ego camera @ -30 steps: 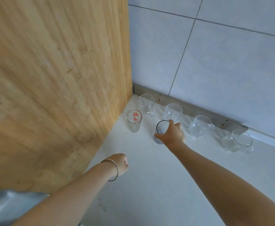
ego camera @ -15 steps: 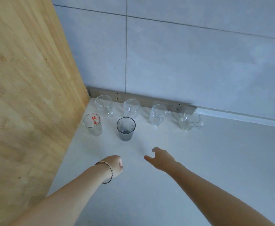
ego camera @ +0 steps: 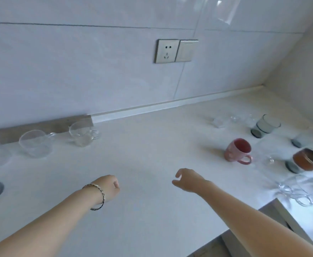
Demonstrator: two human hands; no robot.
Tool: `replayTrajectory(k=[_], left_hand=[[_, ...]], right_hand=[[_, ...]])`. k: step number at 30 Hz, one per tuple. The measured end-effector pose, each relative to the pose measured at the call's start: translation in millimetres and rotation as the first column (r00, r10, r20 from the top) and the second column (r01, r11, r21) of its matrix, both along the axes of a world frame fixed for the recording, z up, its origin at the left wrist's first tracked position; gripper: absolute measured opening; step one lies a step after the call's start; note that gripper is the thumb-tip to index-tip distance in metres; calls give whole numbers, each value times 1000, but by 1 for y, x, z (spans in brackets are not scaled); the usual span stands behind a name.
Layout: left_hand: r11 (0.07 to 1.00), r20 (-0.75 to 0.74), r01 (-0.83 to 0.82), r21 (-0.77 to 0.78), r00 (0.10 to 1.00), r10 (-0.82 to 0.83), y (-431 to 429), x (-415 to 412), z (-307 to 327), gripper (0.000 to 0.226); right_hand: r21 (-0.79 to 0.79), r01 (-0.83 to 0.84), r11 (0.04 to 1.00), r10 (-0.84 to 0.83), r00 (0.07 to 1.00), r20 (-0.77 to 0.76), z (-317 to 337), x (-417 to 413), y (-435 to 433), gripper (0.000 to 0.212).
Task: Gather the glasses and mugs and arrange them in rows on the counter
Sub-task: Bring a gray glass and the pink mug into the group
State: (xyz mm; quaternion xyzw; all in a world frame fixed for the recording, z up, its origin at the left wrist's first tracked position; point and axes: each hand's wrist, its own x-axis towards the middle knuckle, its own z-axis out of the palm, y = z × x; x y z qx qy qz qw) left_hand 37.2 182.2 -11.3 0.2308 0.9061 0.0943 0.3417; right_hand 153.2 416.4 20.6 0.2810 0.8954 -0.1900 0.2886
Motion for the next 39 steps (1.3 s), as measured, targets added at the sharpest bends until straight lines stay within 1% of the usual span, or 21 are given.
replayTrajectory(k=[3,6,8,10,11,13,16,17,19,22,26,29,31,34,39], left_hand=[[1000,8,19,10,1000,-19,76,21,-1,6],[1000,31,11,28,999,-12,143,42,2,6],[1000,40,6,16,999,-6,177,53,2,11],[1000,45,3,6,999,-3,203,63,2,19],[1000,47,4,1,999,-4,213,66,2,17],[1000,48,14,-19,999,-13,229,72,2,11],[999,61,3,-44,998,-1,239,77,1,13],[999,61,-8,-42,998,11,240,77,1,17],[998,48,-35,-42,998,37,237,74,0,20],[996,30,-74,-55,997,76,229,67,1,13],[988,41,-136,-69,989,139,208,61,0,13],[977,47,-197,-86,978,202,185,59,-2,9],[968,52,-234,-90,970,239,166,57,-2,9],[953,64,-290,-89,953,296,134,53,-1,13],[926,94,-368,-89,922,375,62,48,-2,9]], right_hand=[[17,82,996,-82,996,-35,-1,33,79,40],[53,144,988,-139,987,-86,2,60,153,43],[98,187,978,-170,972,-161,9,70,194,43],[106,276,955,-242,935,-259,16,74,229,44],[89,329,940,-291,910,-294,17,74,243,49],[66,386,920,-346,881,-323,15,70,268,65],[55,371,927,-339,893,-297,4,58,290,84],[43,368,929,-342,898,-276,0,53,294,89],[14,340,940,-328,918,-221,-7,46,299,94],[44,266,963,-255,952,-167,-16,40,301,91],[102,291,951,-263,939,-222,-21,40,298,80],[124,300,946,-264,932,-247,-20,39,285,76],[121,236,964,-205,952,-226,-16,36,266,77],[83,92,992,-72,972,-226,-10,24,223,81],[-14,-158,987,148,950,-275,-1,-12,114,86]])
